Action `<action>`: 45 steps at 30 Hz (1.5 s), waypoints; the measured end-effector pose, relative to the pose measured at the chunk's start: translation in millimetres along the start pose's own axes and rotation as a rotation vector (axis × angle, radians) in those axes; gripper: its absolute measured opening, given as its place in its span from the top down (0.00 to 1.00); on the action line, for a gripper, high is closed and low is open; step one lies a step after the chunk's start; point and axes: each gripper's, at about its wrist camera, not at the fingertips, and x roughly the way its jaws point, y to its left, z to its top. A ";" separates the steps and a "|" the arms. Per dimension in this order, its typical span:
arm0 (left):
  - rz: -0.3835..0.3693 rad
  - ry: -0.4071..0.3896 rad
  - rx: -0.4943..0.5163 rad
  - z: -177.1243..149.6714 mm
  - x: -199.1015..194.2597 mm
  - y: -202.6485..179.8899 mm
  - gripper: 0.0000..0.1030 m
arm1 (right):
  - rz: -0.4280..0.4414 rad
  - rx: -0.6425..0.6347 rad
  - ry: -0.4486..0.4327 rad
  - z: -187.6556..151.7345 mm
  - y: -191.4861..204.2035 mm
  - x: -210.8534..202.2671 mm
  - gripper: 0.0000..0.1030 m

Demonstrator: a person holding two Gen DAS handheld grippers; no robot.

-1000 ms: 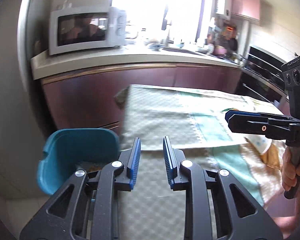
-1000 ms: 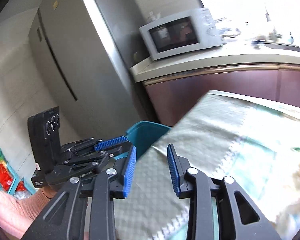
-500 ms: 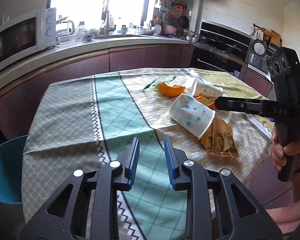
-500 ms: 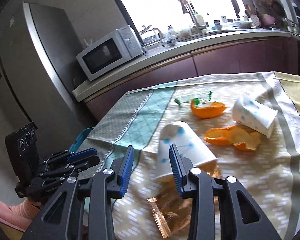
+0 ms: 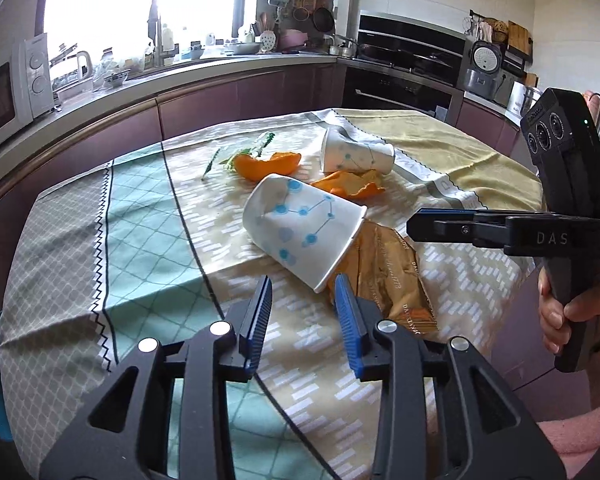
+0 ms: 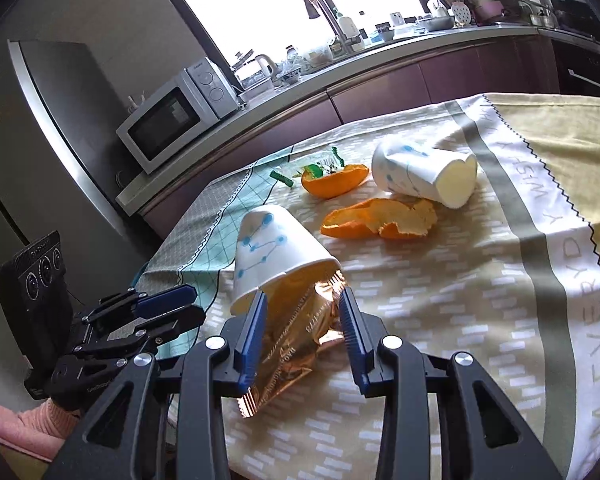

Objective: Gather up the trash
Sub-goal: 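Grasp the gold snack wrapper with the right tool while the left tool grasps a paper cup, then lift the paper cup with the left tool while the right tool lifts the wrapper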

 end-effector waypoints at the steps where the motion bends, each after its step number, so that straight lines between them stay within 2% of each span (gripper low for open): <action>1: 0.002 0.009 0.008 0.5 5.2 -3.0 0.67 | 0.002 0.010 0.004 -3.5 -1.9 -1.7 0.65; 4: 0.016 0.032 0.015 2.8 18.3 -6.4 0.67 | 0.020 0.046 0.026 -13.6 -7.1 -4.2 0.59; 9: 0.035 0.061 -0.016 6.3 33.5 -1.8 0.67 | 0.056 0.072 0.062 -26.8 -5.0 -0.3 0.59; 13: 0.035 0.075 -0.041 7.1 39.0 1.8 0.84 | 0.077 0.079 0.087 -31.9 1.8 6.2 0.58; 19: 0.042 0.059 -0.063 7.5 32.7 3.8 0.90 | 0.087 0.096 0.091 -33.4 6.5 11.2 0.58; 21: 0.045 0.051 -0.070 8.4 30.2 5.9 0.91 | 0.082 0.097 0.091 -33.0 7.0 12.0 0.60; 23: 0.049 0.046 -0.073 8.4 28.7 7.6 0.92 | 0.078 0.103 0.091 -33.2 5.9 12.5 0.70; 24: 0.051 0.044 -0.076 8.3 28.2 8.7 0.92 | 0.078 0.109 0.093 -33.5 4.6 13.0 0.73; 30: 0.065 0.018 -0.094 9.1 20.9 15.8 0.94 | 0.108 0.130 0.079 -31.7 -0.3 8.4 0.81; 45: 0.111 -0.044 -0.182 4.7 -13.5 52.2 0.96 | 0.142 0.048 0.016 -18.1 16.3 -16.5 0.83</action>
